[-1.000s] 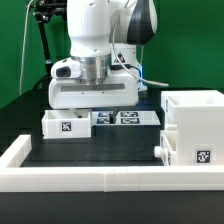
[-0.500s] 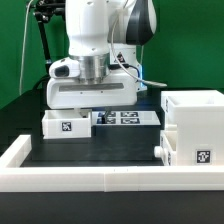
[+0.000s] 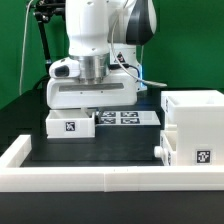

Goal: Assemble drawer

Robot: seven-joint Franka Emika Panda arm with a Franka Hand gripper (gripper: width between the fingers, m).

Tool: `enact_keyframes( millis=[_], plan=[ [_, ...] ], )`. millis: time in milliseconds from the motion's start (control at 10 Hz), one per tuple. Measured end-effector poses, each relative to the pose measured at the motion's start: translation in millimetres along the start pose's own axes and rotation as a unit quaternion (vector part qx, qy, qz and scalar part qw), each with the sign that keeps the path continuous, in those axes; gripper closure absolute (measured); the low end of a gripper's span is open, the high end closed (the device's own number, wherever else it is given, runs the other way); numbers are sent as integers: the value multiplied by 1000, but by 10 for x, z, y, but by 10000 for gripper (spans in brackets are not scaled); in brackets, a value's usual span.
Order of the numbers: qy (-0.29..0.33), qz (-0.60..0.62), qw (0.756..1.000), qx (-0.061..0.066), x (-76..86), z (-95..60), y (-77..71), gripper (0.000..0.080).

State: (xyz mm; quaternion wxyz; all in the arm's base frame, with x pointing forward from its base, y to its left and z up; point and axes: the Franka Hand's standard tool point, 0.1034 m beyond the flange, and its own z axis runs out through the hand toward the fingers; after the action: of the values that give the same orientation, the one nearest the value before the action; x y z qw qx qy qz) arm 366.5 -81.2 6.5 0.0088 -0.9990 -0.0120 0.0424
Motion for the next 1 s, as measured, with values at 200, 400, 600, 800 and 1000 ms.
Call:
enact_keyframes(
  millis=[200,400,600,800,1000],
  plan=[
    [0,0,1000,0,0,0,0,757],
    [0,0,1000,0,0,0,0,757],
    [-12,-26,1000,5,45,-102,-184,757],
    [-22,-68,997,12,151,-350,-364,757],
    [-19,-76,997,13,169,-393,-374,757]
  ],
)
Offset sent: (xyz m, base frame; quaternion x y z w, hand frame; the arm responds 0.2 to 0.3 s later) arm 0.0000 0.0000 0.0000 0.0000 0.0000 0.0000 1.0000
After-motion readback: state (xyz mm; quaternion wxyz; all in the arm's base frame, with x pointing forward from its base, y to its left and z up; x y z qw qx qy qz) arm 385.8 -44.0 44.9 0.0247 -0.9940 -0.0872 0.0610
